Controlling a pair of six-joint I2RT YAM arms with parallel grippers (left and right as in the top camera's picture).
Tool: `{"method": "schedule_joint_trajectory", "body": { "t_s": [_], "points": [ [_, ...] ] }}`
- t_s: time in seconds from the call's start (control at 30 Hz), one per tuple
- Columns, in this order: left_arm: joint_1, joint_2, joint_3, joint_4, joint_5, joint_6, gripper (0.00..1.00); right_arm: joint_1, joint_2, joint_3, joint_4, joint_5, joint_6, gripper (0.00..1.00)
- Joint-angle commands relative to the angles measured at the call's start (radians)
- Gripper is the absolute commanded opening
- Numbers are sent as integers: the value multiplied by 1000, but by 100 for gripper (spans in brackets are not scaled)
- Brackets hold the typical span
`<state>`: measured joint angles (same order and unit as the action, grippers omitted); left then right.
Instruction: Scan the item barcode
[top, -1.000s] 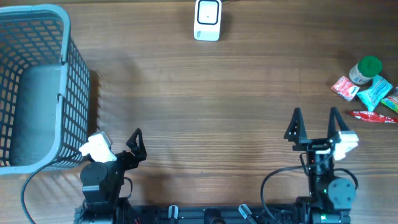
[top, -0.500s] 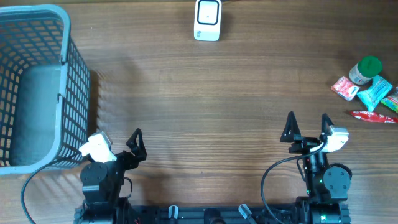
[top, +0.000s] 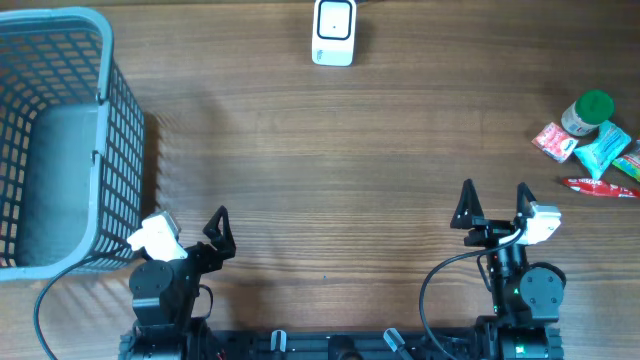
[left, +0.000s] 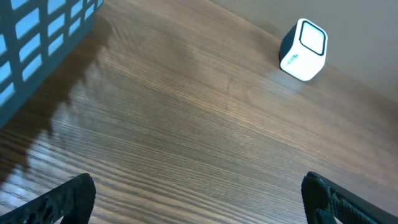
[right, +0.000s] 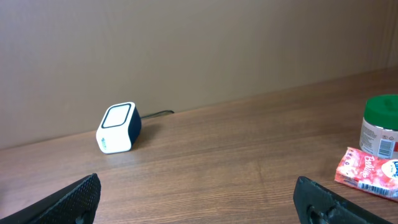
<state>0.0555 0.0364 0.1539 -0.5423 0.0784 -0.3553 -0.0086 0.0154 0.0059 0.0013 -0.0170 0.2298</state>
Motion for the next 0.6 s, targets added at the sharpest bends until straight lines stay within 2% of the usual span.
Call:
{"method": "schedule_joint_trajectory", "body": {
  "t_s": [0.0, 0.1, 0.3, 0.37, 0.57],
  "points": [
    [7, -2, -6, 48, -23, 30, 100, -6, -8, -1, 5, 17, 9, 100],
    [-6, -2, -10, 178, 31, 32, 100, -6, -8, -1, 5, 17, 9, 100],
    [-62, -2, -120, 431, 10, 62, 100, -6, -8, -1, 5, 17, 9, 100],
    [-75, -2, -150, 472, 2, 66, 100, -6, -8, -1, 5, 17, 9, 100],
    [-103, -4, -148, 468, -2, 222, 100, -6, -8, -1, 5, 17, 9, 100]
  ]
}}
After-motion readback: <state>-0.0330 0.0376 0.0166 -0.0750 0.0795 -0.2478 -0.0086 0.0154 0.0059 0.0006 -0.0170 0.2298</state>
